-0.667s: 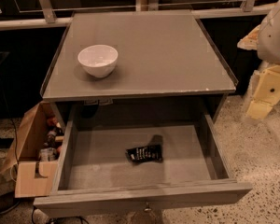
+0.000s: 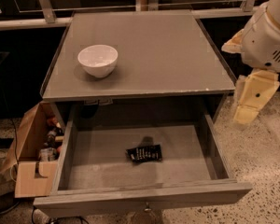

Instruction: Pick rxbar chocolate from top drawer and place on counter

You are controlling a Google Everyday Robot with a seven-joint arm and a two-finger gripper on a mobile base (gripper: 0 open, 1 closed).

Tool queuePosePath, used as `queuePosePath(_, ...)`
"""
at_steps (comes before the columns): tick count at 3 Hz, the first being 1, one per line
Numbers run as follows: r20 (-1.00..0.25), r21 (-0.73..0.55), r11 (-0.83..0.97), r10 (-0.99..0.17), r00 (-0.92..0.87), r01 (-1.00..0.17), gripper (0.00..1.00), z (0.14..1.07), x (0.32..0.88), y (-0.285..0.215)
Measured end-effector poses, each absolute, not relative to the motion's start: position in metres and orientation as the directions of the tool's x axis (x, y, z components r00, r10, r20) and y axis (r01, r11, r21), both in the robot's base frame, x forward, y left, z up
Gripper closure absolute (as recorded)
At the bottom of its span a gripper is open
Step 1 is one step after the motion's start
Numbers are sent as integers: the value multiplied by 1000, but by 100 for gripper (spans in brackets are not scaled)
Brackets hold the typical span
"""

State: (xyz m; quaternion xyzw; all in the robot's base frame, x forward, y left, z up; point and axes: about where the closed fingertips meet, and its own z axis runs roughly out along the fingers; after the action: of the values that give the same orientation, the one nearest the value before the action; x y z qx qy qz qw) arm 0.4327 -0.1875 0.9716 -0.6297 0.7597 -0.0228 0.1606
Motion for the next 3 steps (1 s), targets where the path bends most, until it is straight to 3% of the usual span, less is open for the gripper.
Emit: queuePosePath(3, -223, -210, 139, -971, -91, -968, 0, 956, 430, -154)
